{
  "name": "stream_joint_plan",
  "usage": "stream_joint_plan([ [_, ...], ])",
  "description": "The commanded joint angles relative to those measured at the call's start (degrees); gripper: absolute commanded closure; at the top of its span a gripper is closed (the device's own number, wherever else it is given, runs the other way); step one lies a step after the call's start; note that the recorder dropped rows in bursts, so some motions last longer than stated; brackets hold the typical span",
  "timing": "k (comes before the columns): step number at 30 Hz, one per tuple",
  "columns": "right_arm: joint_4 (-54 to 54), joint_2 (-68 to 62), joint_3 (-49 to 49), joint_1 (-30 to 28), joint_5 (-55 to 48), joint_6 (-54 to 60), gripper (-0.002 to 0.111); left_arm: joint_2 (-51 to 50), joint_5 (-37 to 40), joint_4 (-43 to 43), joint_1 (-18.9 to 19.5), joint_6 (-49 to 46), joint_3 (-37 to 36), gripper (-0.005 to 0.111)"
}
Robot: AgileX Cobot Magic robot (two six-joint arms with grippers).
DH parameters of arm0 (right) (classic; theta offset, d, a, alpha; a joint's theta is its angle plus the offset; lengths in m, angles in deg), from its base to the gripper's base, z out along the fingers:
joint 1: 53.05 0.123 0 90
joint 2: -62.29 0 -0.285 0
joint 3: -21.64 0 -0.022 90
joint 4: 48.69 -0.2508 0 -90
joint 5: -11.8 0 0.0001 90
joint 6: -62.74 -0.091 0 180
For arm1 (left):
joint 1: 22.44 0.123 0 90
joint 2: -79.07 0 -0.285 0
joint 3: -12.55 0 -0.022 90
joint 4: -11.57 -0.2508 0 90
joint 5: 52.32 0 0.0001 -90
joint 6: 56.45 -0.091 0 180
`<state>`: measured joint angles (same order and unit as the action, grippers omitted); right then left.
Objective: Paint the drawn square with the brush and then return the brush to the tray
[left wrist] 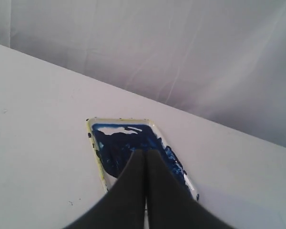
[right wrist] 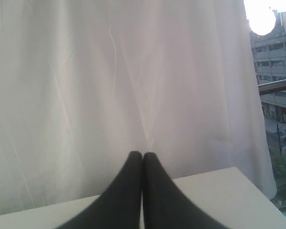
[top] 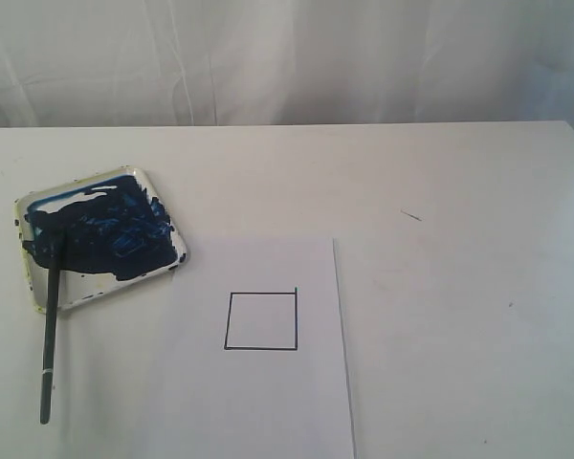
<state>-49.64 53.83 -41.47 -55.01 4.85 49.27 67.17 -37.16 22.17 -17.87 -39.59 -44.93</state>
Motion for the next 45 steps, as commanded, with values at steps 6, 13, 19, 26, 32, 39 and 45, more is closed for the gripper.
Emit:
stream_joint_plan([
  [6,0.1,-15.1,19.2,0.2,-17.1,2.4,0.108,-14.7,16.0,-0.1,0.1,-8.3,17.3,0.107],
  [13,-11.1,-31.5,33.7,0.2,-25.8,26.4,0.1,-27.0,25.8,-0.5,0.1,-10.9,29.1,0.107],
  [19,-29.6,-45.3,41.8,0.2,-33.4,45.7,0.078,-39.2,32.1,0.7,0.1,-10.9,37.7,0.107],
  [26,-44.1,-60.5,49.3,0.3,-42.1,56.6,0.078,-52.1,38.9,0.4,-0.1,-12.9,44.7,0.107],
  [32,-46.0,-70.5,53.0,5.6,-40.4,62.7,0.058,-59.1,37.8,-1.5,-3.7,-14.3,44.7,0.086],
  [39,-35.8,-81.2,58.3,13.1,-40.0,67.6,0.057,-66.4,37.0,-5.2,-8.9,-13.7,44.7,0.078],
  [45,-34.1,-88.8,60.2,18.6,-43.0,76.5,0.057,-70.6,35.0,-3.1,-10.0,-13.7,44.7,0.078],
])
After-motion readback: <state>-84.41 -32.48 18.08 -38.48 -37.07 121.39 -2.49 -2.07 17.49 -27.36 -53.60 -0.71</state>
